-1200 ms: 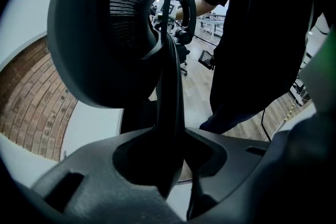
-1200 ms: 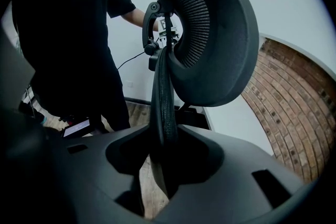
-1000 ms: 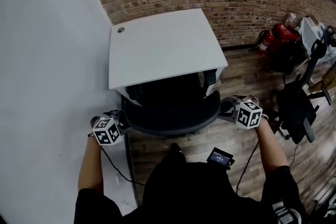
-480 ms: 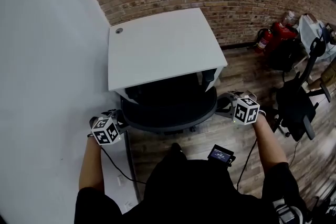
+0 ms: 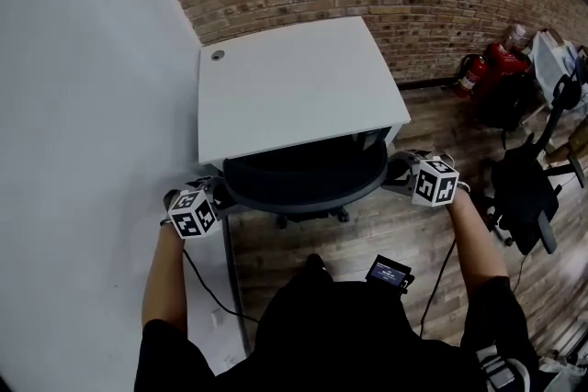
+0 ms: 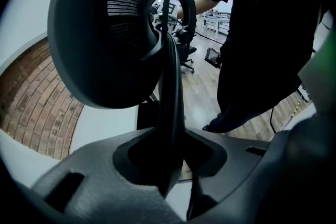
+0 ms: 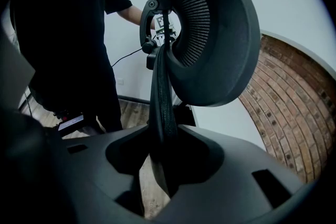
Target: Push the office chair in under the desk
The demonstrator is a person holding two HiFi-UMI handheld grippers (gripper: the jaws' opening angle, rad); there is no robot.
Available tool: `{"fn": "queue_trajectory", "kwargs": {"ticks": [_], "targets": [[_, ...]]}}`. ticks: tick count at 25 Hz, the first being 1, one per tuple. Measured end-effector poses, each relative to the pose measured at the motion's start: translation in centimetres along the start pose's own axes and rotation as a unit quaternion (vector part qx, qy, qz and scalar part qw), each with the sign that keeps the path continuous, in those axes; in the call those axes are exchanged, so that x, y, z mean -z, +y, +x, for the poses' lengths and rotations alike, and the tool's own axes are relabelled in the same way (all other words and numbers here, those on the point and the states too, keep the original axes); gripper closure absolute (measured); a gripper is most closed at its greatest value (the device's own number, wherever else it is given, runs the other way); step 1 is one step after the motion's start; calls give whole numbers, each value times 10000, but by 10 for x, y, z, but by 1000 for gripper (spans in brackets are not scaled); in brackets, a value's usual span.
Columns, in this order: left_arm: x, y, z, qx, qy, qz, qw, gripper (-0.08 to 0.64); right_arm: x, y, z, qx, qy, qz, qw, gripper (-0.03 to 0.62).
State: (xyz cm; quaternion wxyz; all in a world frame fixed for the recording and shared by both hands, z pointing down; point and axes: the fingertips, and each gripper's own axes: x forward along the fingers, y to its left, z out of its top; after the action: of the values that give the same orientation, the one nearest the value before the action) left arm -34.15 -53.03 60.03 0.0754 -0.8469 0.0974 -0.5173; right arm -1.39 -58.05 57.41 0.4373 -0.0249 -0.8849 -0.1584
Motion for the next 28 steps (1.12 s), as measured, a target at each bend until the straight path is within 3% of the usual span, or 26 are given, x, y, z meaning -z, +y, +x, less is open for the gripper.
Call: {"fn": "queue_trajectory", "kwargs": {"ticks": [28], "targets": [[26,85,12,-108,17,-121,9999,434,10,-95,28,-76,-55,-128,9999,442]]}}
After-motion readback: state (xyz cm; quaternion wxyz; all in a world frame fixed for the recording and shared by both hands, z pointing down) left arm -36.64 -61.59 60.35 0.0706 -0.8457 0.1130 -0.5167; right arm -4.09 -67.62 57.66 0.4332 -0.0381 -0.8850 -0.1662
